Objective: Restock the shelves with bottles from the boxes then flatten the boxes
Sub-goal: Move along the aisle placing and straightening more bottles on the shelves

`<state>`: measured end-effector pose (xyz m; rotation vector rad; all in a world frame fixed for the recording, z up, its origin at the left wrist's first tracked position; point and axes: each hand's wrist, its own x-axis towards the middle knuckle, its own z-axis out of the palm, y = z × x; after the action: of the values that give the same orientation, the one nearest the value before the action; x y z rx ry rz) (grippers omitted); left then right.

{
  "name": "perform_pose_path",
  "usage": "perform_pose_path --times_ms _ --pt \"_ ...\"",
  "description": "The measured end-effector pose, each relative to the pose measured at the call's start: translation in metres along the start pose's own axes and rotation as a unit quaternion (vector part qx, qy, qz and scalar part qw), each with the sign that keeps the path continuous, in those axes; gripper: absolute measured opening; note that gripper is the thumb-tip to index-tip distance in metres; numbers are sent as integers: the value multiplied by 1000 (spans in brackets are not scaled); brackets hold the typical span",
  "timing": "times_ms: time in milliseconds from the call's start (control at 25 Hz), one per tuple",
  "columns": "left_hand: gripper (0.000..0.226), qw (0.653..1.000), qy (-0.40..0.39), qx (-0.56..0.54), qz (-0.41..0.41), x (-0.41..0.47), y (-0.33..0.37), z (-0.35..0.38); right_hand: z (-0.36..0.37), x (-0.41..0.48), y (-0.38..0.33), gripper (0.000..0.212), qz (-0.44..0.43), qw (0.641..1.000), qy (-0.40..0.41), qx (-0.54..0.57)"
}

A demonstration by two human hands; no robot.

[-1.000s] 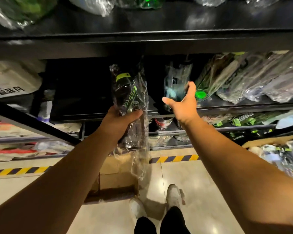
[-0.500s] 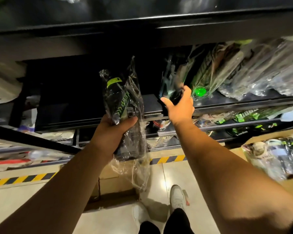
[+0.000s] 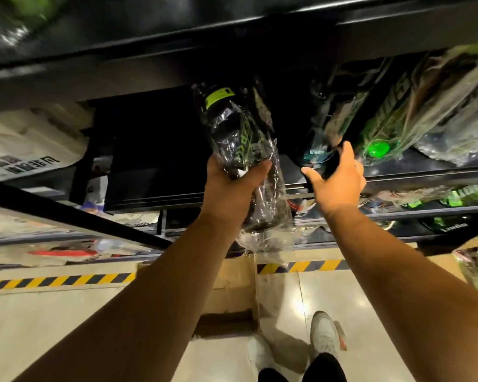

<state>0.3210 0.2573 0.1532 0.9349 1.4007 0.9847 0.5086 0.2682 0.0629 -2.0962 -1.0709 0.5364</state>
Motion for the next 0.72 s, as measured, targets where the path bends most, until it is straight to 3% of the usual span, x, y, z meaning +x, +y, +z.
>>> perform_pose_path --times_ms 200,400,720 --pt "47 990 90 30 104 34 18 4 6 2 5 76 -39 999 17 -15" --pt "79 985 119 2 121 53 34 2 7 1 7 77 -51 998 24 -35" --pt "90 942 210 76 249 64 34 15 11 1 10 75 -63 997 33 -38"
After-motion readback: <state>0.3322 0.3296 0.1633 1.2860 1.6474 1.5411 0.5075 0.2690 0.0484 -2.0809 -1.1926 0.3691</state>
